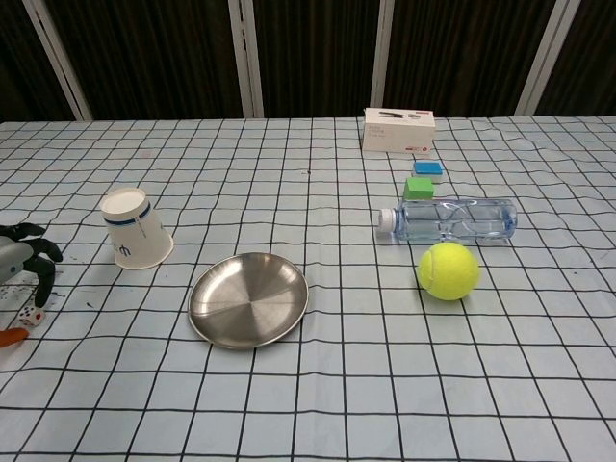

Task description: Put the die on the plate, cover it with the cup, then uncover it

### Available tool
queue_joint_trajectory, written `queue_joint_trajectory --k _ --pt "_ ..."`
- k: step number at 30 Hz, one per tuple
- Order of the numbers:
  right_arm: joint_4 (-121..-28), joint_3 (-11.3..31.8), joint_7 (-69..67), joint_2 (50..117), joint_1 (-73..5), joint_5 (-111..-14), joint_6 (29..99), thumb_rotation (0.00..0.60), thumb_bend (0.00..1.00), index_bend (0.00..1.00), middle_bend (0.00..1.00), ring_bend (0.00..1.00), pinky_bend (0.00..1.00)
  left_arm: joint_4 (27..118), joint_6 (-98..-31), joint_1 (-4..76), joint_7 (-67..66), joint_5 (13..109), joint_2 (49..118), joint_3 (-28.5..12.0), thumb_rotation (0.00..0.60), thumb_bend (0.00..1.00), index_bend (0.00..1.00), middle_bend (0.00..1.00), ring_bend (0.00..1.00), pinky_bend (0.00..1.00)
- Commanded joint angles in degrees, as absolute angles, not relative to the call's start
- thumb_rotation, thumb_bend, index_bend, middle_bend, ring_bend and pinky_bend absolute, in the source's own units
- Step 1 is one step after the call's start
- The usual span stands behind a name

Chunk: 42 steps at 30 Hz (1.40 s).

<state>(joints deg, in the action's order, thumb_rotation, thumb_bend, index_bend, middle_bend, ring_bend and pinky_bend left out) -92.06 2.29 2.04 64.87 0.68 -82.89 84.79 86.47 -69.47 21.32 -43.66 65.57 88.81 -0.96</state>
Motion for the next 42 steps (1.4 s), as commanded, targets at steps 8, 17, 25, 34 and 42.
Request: queue_joint_trajectory --k 8,17,25,34,42 --pt "-91.96 2.22 1.95 64.92 0.62 -83.13 84.77 0.600 0.13 0.12 0.14 0.10 0.03 86.21 -70.70 21.19 -44.37 65.49 89.55 -1.14 0.600 0.38 0.54 0.21 0.00 0.10" --pt "-91.98 2.28 1.81 64.84 0.63 -82.78 84.58 0.600 0.13 0.12 0.14 0.10 0.03 85.14 -71.26 21.12 -43.64 66.41 90.26 -1.05 0.600 0.45 0.58 0.24 0.00 0.10" --pt "-92.21 2.20 1.94 64.79 0.61 -82.95 84.57 0.600 0.13 0.12 0.14 0.10 0.03 85.66 -72.91 20.95 -38.91 70.76 89.68 -0.95 0.600 0.46 0.58 0.24 0.00 0.10" --pt "-92.60 2.26 1.93 64.64 0.64 -82.95 84.68 0.600 0.13 0.12 0.14 0.10 0.03 93.80 -75.73 20.83 -32.25 81.85 86.08 2.05 0.600 0.46 0.58 0.25 0.00 0.10" --pt "-93.26 2.59 1.10 63.91 1.15 -83.07 85.98 0.600 0.13 0.12 0.14 0.10 0.03 101.01 -73.02 23.47 -37.14 84.88 86.64 1.67 0.600 0.46 0.58 0.25 0.00 0.10"
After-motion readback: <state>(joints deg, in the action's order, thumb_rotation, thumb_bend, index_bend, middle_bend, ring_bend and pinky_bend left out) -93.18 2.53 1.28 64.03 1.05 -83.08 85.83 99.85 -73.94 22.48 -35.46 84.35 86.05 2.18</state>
